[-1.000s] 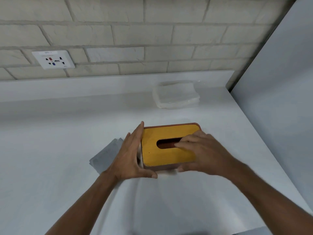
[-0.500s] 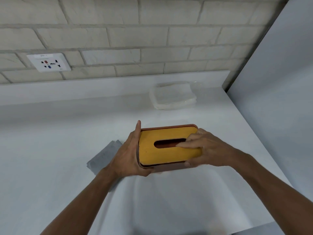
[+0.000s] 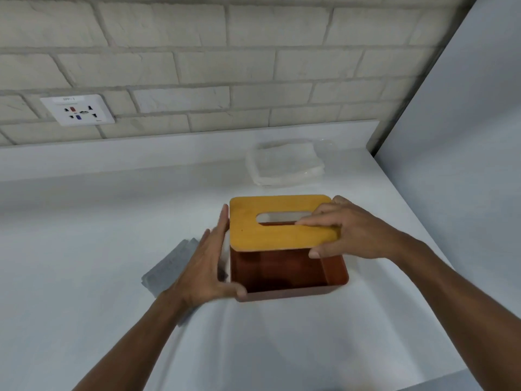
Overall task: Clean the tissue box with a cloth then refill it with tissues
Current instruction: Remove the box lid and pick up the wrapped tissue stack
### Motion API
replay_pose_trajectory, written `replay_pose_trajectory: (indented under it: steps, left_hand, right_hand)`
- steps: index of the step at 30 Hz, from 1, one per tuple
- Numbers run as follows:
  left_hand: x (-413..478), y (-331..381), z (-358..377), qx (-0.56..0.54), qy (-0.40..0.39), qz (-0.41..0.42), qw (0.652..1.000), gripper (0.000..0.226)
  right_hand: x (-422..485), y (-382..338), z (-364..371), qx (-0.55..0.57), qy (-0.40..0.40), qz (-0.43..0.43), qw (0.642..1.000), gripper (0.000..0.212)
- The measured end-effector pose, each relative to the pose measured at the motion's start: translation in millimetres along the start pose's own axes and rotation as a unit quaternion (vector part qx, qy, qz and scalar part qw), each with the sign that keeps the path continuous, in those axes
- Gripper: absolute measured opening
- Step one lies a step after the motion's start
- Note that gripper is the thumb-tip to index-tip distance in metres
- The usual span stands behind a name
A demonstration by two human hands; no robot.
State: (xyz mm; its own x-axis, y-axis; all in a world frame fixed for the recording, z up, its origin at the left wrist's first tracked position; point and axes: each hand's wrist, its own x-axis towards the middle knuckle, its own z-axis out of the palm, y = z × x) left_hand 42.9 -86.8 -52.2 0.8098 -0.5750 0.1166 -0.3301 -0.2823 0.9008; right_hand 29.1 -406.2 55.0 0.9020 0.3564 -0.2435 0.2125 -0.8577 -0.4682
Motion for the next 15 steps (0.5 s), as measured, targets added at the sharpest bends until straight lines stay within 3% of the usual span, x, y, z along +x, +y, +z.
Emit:
replay_pose_trajectory:
  steps: [2, 4, 6, 8, 10, 13, 15]
  left_hand:
    - [8.4, 11.8, -9.9, 0.008, 0.065, -0.001, 0.998, 0.128]
    - [26.2, 20.4, -23.6, 0.053, 0.118, 0.0, 0.992, 0.091]
    - [47.0, 24.9, -34.3, 0.089, 0.15, 0.029, 0.984, 0.05]
    - [65.3, 26.4, -38.9, 0.106, 0.182, 0.041, 0.977, 0.022]
    - [79.7, 28.1, -40.4, 0.113, 0.2, 0.023, 0.973, 0.017]
    - [96.9, 19.6, -42.5, 0.114, 0.188, -0.046, 0.975, 0.029]
    - [101.9, 11.7, -42.2, 0.044, 0.164, -0.087, 0.982, 0.032]
  right_hand:
    - [6.6, 0.1, -3.8, 0.015, 0.007, -0.002, 1.0, 0.06]
    - [14.6, -0.9, -8.4, 0.051, 0.018, 0.0, 0.999, 0.056]
    - [23.3, -2.0, -15.0, 0.116, 0.034, 0.005, 0.993, 0.047]
    - [32.4, -2.4, -22.7, 0.197, 0.049, 0.015, 0.979, 0.037]
    - [42.5, 1.0, -25.3, 0.272, 0.07, 0.032, 0.959, 0.032]
    - [56.4, 13.1, -21.6, 0.351, 0.146, 0.072, 0.922, 0.04]
    - [61.0, 26.8, -15.6, 0.414, 0.167, 0.119, 0.887, 0.042]
